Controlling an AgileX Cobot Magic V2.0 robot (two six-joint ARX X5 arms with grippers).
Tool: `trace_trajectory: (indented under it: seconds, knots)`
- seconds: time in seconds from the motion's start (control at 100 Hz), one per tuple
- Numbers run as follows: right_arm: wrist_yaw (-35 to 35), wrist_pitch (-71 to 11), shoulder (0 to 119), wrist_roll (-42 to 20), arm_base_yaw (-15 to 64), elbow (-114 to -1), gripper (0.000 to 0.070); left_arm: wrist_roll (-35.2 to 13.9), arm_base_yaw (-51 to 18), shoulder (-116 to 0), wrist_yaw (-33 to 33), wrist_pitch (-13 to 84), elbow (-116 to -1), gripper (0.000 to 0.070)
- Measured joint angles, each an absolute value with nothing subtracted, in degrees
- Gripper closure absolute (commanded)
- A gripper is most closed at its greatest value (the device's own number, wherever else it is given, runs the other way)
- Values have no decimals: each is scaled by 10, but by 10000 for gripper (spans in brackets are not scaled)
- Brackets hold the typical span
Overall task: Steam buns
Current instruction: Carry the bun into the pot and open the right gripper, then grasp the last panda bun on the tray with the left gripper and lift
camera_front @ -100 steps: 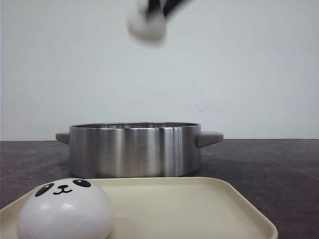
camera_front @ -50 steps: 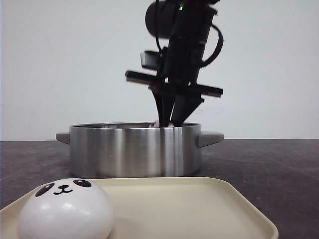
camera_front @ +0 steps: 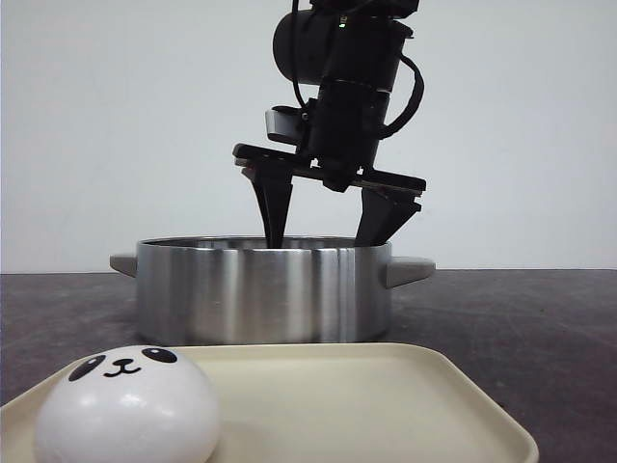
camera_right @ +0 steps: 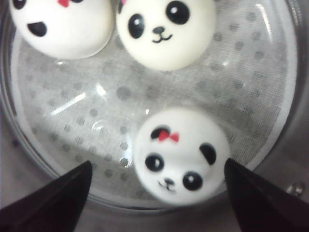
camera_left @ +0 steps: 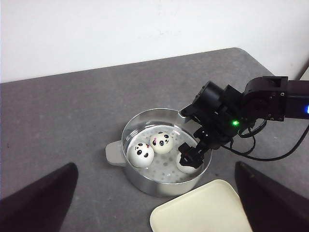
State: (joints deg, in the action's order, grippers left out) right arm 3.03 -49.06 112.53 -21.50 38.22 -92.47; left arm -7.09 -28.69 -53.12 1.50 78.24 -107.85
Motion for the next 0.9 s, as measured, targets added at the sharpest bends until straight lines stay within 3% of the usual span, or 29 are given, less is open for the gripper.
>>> trace_trajectory:
  seconds: [0.12,0.42,0.77,0.9]
  knots:
    - [29,-511,1125,-215,381,-956,136,-88,-287,-531,-6,779,-1045,66]
    - [54,-557,1036,-197,411,-1076,139,-137,-292,-535,-161,783,-846,65]
    - [-140,-556,778,-171,503,-1089,140,-223,-361,-514,-183,600,-551,66]
    - [-153,-568,731,-163,514,-1090,140,-252,-412,-549,-185,544,-457,69]
